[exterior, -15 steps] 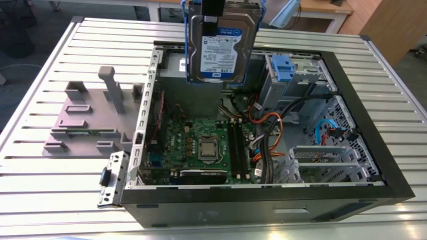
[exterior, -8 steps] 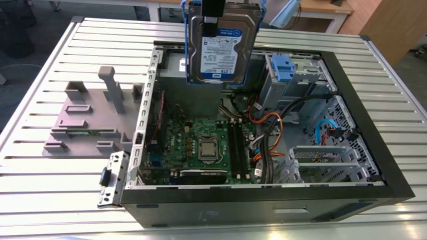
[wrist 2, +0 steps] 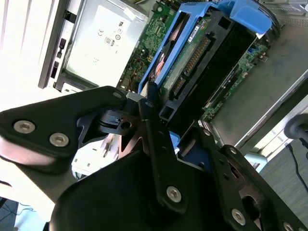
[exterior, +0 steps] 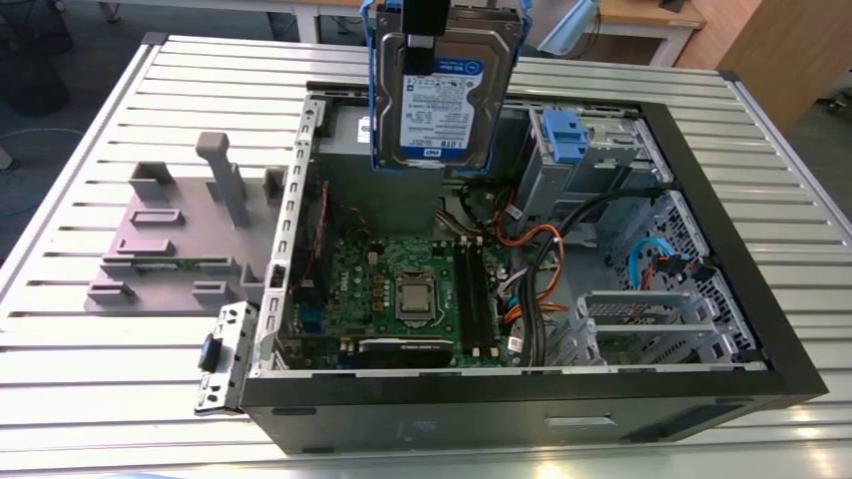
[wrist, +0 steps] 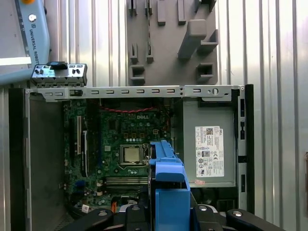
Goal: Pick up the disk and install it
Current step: 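Pick up the disk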
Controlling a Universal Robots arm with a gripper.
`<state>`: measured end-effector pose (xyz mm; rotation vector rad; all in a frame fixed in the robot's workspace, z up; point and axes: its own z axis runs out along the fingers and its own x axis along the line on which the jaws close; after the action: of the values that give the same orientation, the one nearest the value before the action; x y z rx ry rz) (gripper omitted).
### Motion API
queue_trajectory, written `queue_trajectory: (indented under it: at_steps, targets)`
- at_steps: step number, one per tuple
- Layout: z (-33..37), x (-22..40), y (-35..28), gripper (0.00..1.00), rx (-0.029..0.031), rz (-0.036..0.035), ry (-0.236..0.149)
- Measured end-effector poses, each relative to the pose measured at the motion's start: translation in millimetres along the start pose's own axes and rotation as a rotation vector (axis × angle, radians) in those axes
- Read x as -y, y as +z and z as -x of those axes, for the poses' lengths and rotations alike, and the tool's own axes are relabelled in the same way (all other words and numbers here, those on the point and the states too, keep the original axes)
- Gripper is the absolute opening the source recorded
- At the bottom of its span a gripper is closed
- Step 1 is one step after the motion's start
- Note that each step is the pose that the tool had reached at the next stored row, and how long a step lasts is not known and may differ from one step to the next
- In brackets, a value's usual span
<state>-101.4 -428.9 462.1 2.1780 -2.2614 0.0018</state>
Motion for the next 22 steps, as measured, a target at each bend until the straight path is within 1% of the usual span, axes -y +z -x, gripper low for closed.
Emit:
queue_trajectory:
  at_steps: [22]
  targets:
    - [-5.9,0.2,0.0,0.36,0.0,0.0,0.0]
